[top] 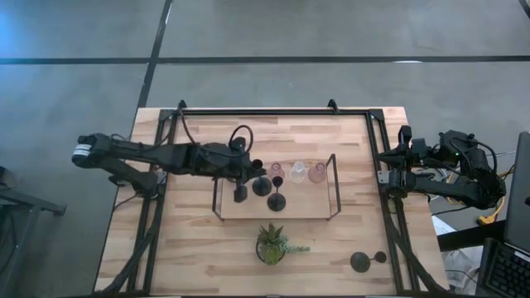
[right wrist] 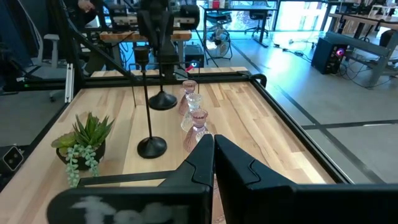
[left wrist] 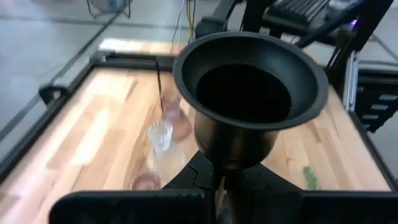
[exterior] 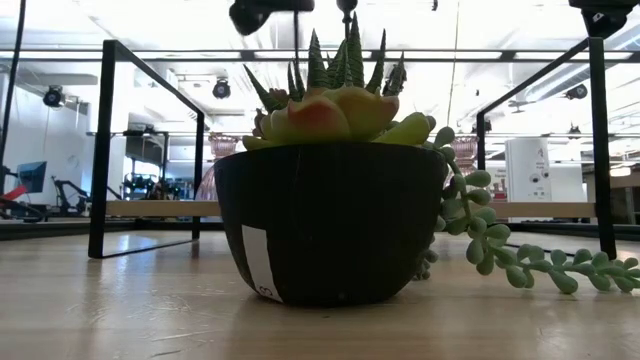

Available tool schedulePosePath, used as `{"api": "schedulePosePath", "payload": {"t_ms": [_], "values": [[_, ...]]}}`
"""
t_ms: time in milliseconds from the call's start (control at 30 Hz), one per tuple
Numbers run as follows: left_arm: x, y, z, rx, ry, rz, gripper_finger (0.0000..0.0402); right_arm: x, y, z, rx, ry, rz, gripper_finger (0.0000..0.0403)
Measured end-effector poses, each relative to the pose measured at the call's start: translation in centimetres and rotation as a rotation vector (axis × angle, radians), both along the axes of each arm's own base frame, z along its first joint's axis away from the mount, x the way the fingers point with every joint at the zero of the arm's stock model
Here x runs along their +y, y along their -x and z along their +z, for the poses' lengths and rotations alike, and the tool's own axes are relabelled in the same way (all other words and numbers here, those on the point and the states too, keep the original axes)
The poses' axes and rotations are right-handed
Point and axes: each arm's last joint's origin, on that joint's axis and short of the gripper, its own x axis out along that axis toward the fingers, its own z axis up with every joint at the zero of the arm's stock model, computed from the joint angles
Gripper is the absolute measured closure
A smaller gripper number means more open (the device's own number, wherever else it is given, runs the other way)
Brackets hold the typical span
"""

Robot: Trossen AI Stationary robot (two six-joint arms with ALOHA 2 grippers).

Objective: Pick & Place candle stick holders
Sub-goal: Put the top black candle holder on the shelf

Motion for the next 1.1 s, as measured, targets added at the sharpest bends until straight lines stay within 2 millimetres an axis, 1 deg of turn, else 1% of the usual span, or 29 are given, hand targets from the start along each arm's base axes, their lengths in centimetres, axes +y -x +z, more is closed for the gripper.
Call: {"api": "schedulePosePath", "payload": {"t_ms": [167,300,433,700,900,1100], "values": [[0.0,0.1,-2.1,0.047,0.016,0.010,0.0385,0.0,0.0,0.0,0.000,0.000,0.000,0.0394],[0.0,0.0,-3.5,0.030,0.019,0.011,0.0385,0.0,0.0,0.0,0.000,0.000,0.000,0.0394],[0.0,0.1,-4.4,0.019,0.020,0.011,0.0385,0.0,0.0,0.0,0.000,0.000,0.000,0.0394],[0.0,0.2,-5.6,0.022,0.017,0.010,0.0385,0.0,0.0,0.0,0.000,0.000,0.000,0.0394],[0.0,0.2,-5.9,0.033,-0.001,0.003,0.0385,0.0,0.0,0.0,0.000,0.000,0.000,0.0394],[0.0,-0.2,-6.6,0.057,-0.009,0.001,0.0385,0.0,0.0,0.0,0.000,0.000,0.000,0.0394]]}}
